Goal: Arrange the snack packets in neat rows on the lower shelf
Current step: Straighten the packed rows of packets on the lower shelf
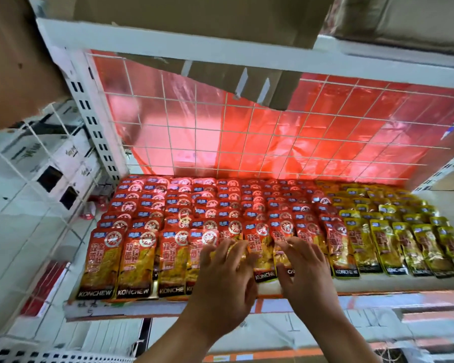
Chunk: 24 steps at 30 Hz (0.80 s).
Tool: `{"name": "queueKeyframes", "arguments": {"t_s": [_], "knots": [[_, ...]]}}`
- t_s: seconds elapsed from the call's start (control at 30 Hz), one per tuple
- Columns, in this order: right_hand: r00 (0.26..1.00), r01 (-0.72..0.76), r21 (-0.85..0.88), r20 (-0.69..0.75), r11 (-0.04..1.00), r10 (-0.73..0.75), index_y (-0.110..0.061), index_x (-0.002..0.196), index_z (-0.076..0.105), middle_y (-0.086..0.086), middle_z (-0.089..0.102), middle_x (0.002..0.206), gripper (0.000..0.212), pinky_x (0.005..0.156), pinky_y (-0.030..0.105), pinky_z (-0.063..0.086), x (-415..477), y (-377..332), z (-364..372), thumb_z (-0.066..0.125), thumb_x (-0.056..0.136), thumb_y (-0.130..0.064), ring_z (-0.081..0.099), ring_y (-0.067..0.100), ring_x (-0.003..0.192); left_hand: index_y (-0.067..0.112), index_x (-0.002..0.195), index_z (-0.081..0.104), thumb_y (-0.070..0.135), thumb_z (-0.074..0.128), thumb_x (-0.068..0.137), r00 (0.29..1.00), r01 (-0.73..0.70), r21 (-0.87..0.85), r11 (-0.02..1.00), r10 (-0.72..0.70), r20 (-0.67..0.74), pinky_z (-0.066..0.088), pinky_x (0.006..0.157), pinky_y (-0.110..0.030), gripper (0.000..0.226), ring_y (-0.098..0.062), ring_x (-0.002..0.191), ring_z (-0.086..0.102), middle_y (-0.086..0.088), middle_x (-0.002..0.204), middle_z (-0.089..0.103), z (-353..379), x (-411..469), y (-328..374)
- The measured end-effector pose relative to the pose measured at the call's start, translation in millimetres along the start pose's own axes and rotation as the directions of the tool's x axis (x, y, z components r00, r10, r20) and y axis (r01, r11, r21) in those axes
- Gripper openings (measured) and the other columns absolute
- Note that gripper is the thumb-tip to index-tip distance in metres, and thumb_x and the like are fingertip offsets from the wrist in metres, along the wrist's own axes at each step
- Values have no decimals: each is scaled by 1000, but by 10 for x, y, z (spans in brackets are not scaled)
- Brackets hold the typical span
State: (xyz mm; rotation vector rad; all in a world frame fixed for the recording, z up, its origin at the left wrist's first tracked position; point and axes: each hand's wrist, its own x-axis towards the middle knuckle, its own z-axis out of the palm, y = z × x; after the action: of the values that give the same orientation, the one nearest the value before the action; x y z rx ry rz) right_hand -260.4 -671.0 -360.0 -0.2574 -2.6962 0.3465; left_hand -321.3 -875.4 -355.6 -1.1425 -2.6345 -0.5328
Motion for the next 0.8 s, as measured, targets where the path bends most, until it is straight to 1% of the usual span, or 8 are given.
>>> {"name": "queueKeyframes", "arguments": {"t_s": [0.07, 0.13, 0.2, 0.3, 0.43, 0.53, 0.67, 0.8], "knots": [[1000, 2, -2, 2, 1000, -2, -19, 124, 66, -2, 58, 124, 39, 89, 48, 52, -21, 141, -21, 58, 87, -30, 55, 28, 108, 28, 129, 61, 46, 58, 94, 1000, -14, 7, 1000, 14, 16, 28, 109, -54, 40, -31, 134, 49, -2, 142, 54, 58, 88, 136], [1000, 0, 3, 3, 1000, 0, -20, 124, 67, -1, 59, 125, 41, 91, 49, 51, -28, 259, -23, 52, 89, -33, 55, 28, 110, 27, 130, 60, 46, 55, 96, 999, -7, -3, 1000, 7, 32, 32, 110, -54, 39, -30, 134, 48, -2, 143, 53, 106, 152, 239], [1000, -10, 8, 7, 1000, 10, -20, 124, 67, -1, 59, 124, 38, 91, 52, 51, -29, 365, -25, 57, 89, -31, 54, 28, 110, 27, 132, 60, 46, 53, 97, 998, 12, 0, 1000, -12, 56, 37, 110, -57, 40, -30, 136, 47, -1, 144, 52, 158, 208, 328], [997, -3, 6, 74, 1000, 3, -28, 127, 63, -4, 55, 127, 38, 92, 52, 50, -27, 431, -17, 63, 89, -34, 50, 25, 113, 29, 133, 60, 48, 51, 97, 994, 44, 21, 999, -46, 95, 35, 111, -58, 42, -29, 137, 45, 1, 145, 51, 197, 251, 372], [989, 2, -14, 146, 1000, 0, -38, 131, 59, -7, 50, 132, 43, 98, 51, 46, -28, 453, -10, 59, 89, -45, 45, 23, 120, 30, 136, 59, 48, 47, 99, 993, 45, 40, 998, -49, 106, 31, 113, -54, 43, -26, 138, 44, 4, 147, 50, 216, 257, 374], [989, 4, -31, 149, 1000, 1, -39, 132, 58, -6, 50, 131, 44, 97, 51, 46, -12, 424, -34, 56, 89, -47, 46, 24, 120, 29, 135, 61, 48, 50, 98, 994, 45, 58, 997, -51, 99, 30, 111, -52, 44, -26, 137, 46, 4, 147, 52, 224, 262, 381], [993, 26, -51, 113, 998, -20, -35, 128, 63, -3, 52, 128, 45, 93, 49, 49, -3, 405, -64, 65, 84, -43, 48, 25, 118, 28, 135, 62, 51, 54, 95, 991, 55, 83, 995, -64, 114, 30, 113, -53, 47, -25, 138, 47, 3, 149, 53, 239, 273, 390], [994, 30, -55, 102, 998, -24, -35, 128, 63, -2, 51, 129, 45, 94, 49, 48, -15, 409, -64, 67, 84, -42, 47, 25, 119, 29, 137, 60, 51, 51, 96, 991, 59, 84, 995, -68, 116, 31, 114, -54, 48, -24, 140, 45, 5, 151, 51, 240, 257, 385]]}}
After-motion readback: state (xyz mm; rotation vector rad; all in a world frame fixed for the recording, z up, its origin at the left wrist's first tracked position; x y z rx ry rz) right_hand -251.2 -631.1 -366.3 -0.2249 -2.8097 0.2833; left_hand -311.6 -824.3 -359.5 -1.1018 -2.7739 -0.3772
